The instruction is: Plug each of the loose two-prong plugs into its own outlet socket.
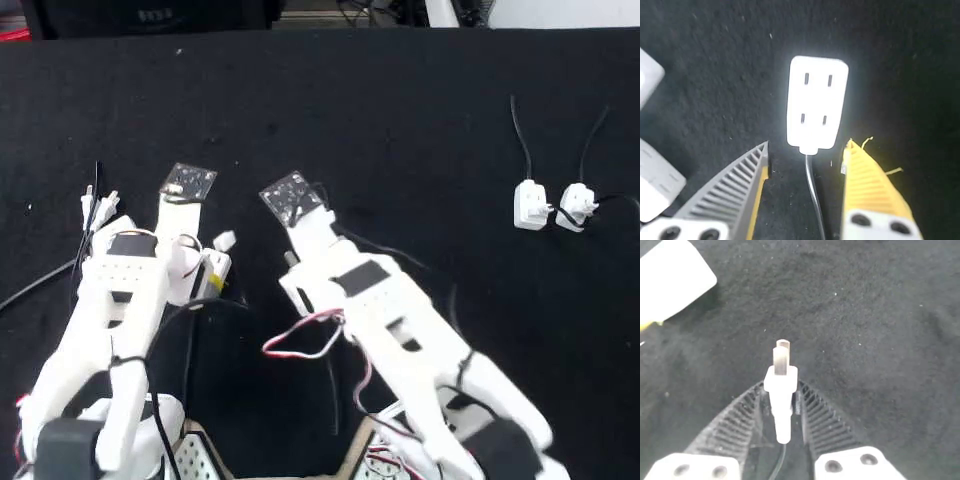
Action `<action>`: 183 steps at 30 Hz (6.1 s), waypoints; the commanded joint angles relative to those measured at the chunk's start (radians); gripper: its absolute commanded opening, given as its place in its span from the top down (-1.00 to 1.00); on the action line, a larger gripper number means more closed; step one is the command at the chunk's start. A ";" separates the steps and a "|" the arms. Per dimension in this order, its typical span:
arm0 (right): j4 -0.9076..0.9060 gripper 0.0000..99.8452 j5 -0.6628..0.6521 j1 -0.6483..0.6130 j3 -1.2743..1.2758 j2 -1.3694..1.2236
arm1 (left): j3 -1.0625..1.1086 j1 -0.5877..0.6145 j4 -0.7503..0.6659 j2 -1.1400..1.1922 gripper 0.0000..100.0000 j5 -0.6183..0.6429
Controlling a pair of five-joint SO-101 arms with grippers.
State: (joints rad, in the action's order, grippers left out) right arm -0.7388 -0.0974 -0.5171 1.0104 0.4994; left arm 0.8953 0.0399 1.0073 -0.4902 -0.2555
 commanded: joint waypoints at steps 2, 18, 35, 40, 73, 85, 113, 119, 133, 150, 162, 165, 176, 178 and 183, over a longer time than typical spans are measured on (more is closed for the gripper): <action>-0.029 0.98 -0.012 0.012 -0.005 0.077 | 0.004 0.012 -0.015 -0.080 0.52 -0.115; -0.012 0.98 -0.012 0.012 0.031 0.065 | 0.021 0.048 -0.186 0.071 0.52 -0.506; -0.015 0.98 -0.012 0.025 0.031 0.068 | -0.259 0.125 -0.034 0.180 0.52 -0.486; -0.012 0.98 -0.012 0.100 0.022 0.068 | -0.248 0.127 -0.253 0.292 0.52 -0.199; -0.012 0.98 -0.014 0.178 0.022 0.068 | -0.248 -0.117 0.213 0.064 0.52 -0.230; -0.012 0.98 -0.015 0.176 0.027 0.068 | 0.165 -0.240 0.054 -0.138 0.52 -0.216; -0.012 0.98 -0.018 0.175 0.028 0.068 | 0.019 -0.070 0.391 -0.189 0.52 -0.348; -0.012 0.98 -0.018 0.175 0.028 0.068 | 0.262 -0.099 0.169 -0.190 0.52 -0.362; -0.012 0.98 -0.020 0.175 0.030 0.068 | 0.257 0.274 0.009 -0.199 0.52 -0.671; -0.012 0.98 -0.017 0.175 0.030 0.067 | -0.005 0.257 0.133 -0.198 0.52 -0.661; -0.014 0.98 -0.012 0.180 0.030 0.067 | -0.007 -0.042 -0.402 0.080 0.52 0.009; -0.014 0.98 -0.012 0.180 0.030 0.067 | -0.093 -0.094 -0.361 0.230 0.52 0.058; -0.021 0.98 -0.015 0.180 0.028 0.068 | -0.252 -0.117 -0.199 0.227 0.52 0.100; -0.032 0.98 -0.021 0.173 0.021 0.068 | -0.248 -0.088 -0.152 0.172 0.52 0.100; -0.081 0.98 -0.078 0.061 -0.019 0.068 | -0.156 -0.041 -0.072 -0.025 0.52 0.103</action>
State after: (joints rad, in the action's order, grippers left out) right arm -0.8124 -0.1435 -0.3913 1.0472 0.5332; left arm 0.7050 -0.0384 0.9014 -0.3429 -0.1649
